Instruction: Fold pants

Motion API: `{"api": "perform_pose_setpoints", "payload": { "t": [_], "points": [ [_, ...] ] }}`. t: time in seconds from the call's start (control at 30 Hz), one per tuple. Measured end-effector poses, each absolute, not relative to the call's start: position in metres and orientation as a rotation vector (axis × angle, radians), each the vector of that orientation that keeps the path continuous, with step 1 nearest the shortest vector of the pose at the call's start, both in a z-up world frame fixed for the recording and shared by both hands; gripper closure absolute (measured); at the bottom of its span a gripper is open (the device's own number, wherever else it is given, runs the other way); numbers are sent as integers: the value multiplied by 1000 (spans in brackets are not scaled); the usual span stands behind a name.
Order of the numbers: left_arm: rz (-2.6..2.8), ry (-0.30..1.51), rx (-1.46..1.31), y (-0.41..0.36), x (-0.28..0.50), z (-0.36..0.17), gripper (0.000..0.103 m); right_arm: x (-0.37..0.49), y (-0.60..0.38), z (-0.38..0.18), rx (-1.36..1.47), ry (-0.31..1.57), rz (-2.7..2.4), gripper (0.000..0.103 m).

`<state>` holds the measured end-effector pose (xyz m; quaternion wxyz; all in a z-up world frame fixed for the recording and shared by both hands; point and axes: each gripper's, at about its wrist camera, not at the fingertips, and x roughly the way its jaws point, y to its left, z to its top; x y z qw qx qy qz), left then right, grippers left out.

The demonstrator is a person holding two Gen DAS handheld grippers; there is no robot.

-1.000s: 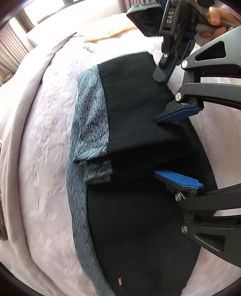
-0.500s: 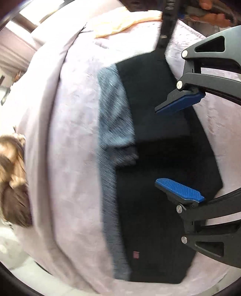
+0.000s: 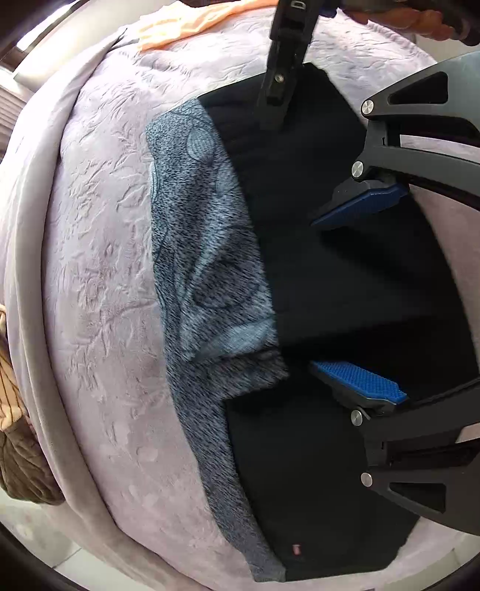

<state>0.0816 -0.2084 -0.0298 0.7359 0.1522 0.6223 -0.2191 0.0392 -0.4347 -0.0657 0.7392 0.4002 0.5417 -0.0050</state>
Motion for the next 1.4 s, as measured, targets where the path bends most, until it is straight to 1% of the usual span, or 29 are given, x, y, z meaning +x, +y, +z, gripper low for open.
{"api": "perform_pose_setpoints", "payload": {
  "t": [0.13, 0.17, 0.2, 0.23, 0.27, 0.33, 0.4, 0.47, 0.53, 0.57, 0.6, 0.63, 0.77, 0.9, 1.07, 1.1, 1.33, 1.37, 1.4],
  "points": [
    [-436, 1392, 298, -186, 77, -21, 31, 42, -416, -55, 807, 1233, -2, 78],
    [-428, 1396, 299, -177, 73, -21, 27, 41, -412, -52, 792, 1241, -5, 78],
    [-415, 1394, 299, -168, 70, -19, 17, 41, -409, -50, 781, 1245, -4, 77],
    [-406, 1385, 296, -161, 68, -16, 14, 41, -405, -47, 765, 1249, -4, 74],
    [-399, 1372, 294, -151, 62, -12, 14, 40, -400, -44, 750, 1255, 0, 73],
    [-391, 1368, 288, -137, 58, -8, 14, 39, -389, -37, 718, 1270, 11, 64],
    [-378, 1373, 275, -127, 55, -5, 14, 40, -380, -32, 686, 1282, 14, 60],
    [-361, 1387, 268, -117, 51, -6, 14, 40, -369, -26, 653, 1296, 20, 53],
    [-343, 1395, 271, -109, 49, -5, 14, 40, -356, -20, 614, 1311, 24, 37],
    [-334, 1397, 272, -104, 47, -4, 14, 40, -349, -16, 591, 1318, 30, 33],
    [-331, 1401, 270, -95, 45, -2, 14, 39, -343, -14, 576, 1323, 35, 26],
    [-328, 1405, 265, -91, 45, -1, 14, 38, -335, -11, 551, 1330, 42, 23],
    [-308, 1421, 266, -71, 38, 1, 14, 32, -308, -1, 452, 1351, 32, 19],
    [-304, 1427, 267, -46, 29, 6, 14, 27, -285, 5, 391, 1364, 25, 10],
    [-294, 1417, 261, -22, 23, 14, 14, 19, -259, 7, 357, 1402, 10, 9],
    [-290, 1417, 260, -28, 29, 10, 14, 18, -256, 6, 356, 1412, 6, 9],
    [-283, 1428, 237, -3, 22, 9, 14, 14, -233, 1, 352, 1460, -24, 9],
    [-282, 1431, 233, 0, 22, 9, 0, 14, -230, 2, 346, 1460, -28, 9],
    [-279, 1434, 225, 4, 22, 8, 0, 15, -226, 3, 338, 1458, -31, 9]
  ]
}}
